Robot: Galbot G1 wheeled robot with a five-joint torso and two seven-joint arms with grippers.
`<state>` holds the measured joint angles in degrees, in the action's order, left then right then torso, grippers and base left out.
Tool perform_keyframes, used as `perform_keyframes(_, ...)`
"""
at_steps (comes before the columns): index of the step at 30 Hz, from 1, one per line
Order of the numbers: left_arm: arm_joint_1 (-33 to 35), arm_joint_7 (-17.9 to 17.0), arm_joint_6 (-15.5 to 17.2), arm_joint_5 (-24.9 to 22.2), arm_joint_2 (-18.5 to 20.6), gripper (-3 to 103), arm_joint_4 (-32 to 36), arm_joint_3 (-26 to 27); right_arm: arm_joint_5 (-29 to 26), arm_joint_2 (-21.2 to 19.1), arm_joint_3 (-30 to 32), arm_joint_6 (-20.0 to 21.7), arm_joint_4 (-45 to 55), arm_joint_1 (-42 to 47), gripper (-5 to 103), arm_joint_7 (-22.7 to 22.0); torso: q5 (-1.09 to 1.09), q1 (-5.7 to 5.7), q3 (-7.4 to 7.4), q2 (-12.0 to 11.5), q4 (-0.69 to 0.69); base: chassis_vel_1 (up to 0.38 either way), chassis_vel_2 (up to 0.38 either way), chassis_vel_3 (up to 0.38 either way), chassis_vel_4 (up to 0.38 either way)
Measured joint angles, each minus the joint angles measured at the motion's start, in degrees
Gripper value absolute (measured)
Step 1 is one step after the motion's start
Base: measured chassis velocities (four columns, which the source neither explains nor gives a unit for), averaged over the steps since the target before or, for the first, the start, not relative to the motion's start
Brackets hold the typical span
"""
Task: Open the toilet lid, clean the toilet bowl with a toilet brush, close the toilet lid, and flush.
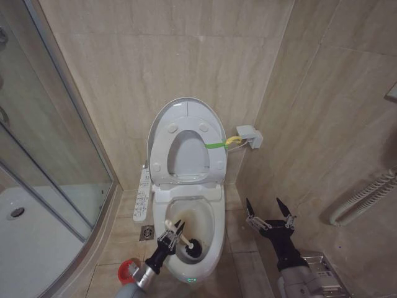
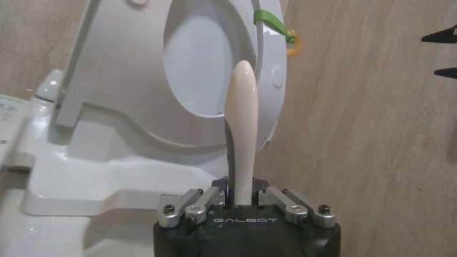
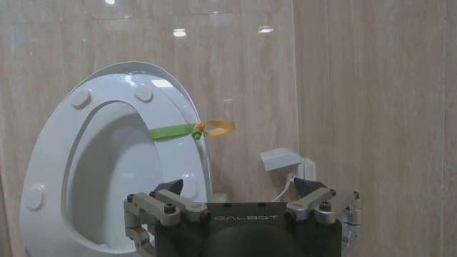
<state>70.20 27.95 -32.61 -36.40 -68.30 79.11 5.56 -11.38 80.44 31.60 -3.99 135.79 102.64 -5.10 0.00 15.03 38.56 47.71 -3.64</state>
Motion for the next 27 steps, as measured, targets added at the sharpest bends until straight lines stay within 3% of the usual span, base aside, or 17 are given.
perform_keyframes(27,6.1,0.3,-1.3,0.9,-2.5,20,3.6,6.1,0.0,0.0,0.0,0.0,0.0,0.0,100,0.0,0.0,0.0,0.0,0.0,-0.01,0.0,0.0,0.0,0.0)
